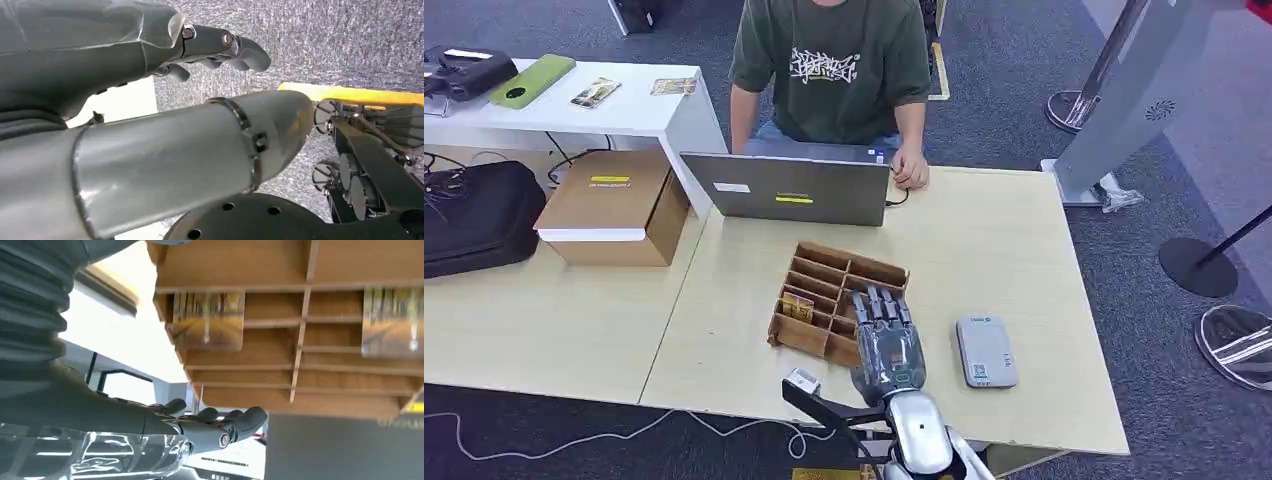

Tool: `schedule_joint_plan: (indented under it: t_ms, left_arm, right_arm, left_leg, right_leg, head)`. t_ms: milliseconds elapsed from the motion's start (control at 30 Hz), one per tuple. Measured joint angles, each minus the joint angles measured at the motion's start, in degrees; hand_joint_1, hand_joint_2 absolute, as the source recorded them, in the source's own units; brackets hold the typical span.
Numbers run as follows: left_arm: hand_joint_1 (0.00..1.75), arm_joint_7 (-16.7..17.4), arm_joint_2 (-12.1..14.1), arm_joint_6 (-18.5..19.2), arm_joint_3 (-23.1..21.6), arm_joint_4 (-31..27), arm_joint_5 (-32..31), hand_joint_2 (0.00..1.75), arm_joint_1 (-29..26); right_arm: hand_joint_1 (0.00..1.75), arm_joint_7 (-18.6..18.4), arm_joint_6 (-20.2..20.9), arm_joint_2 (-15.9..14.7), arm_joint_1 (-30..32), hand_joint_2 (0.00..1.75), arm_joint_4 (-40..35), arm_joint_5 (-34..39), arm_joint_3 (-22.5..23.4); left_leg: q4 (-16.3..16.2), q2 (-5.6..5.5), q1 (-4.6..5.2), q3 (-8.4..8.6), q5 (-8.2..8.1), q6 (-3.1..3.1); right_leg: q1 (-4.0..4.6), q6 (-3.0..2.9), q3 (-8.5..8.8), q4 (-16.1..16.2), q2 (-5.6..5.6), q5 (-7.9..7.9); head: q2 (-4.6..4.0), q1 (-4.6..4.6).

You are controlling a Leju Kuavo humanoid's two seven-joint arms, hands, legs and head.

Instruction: Pass the card to the sensor for recognition and then transmit it.

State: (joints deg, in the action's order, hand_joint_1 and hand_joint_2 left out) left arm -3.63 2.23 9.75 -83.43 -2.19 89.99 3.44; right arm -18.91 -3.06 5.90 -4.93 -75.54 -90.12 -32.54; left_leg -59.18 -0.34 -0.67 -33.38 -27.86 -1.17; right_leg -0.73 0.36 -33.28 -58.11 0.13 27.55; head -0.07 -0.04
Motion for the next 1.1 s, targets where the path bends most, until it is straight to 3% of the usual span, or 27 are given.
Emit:
schedule_joint_plan:
  t_ms: [267, 500, 867, 1100]
  left_arm:
    - [0.00, 0.37, -0.09, -0.02, 0.44, 0.00, 0.00, 0.00, -0.01]
    - [0.00, 0.48, -0.20, 0.00, 1.33, 0.00, 0.00, 0.00, -0.03]
    - [0.00, 0.50, -0.81, -0.20, 2.43, 0.00, 0.00, 0.00, -0.05]
    - [0.00, 0.50, -1.07, -0.13, 2.43, 0.00, 0.00, 0.00, -0.04]
  right_arm:
    - [0.00, 1.73, -1.05, 1.16, -0.89, 1.75, 5.10, 0.00, 0.57]
    - [0.00, -0.42, -0.04, 1.88, -1.67, 1.75, 7.06, 0.00, 0.61]
    - [0.00, -6.71, 0.04, 1.47, -2.30, 1.75, 5.60, -0.02, 0.24]
    - [0.00, -6.62, 0.68, 1.05, -1.48, 1.75, 3.39, -0.02, -0.31]
  left_leg:
    - [0.00, 0.00, 0.00, 0.00, 0.00, 0.00]
    - [0.00, 0.00, 0.00, -0.01, 0.00, 0.00]
    - [0.00, 0.00, 0.00, 0.00, 0.00, 0.00]
    - [0.00, 0.00, 0.00, 0.01, 0.00, 0.00]
  right_leg:
    - [0.00, 0.00, 0.01, 0.00, 0.00, 0.00]
    - [0.00, 0.00, 0.00, 0.00, 0.00, 0.00]
    - [0.00, 0.00, 0.00, 0.00, 0.00, 0.00]
    - [0.00, 0.00, -0.01, 0.00, 0.00, 0.00]
  head:
    - [0.00, 0.00]
    - [0.00, 0.00]
    - [0.00, 0.00]
    - [0.00, 0.00]
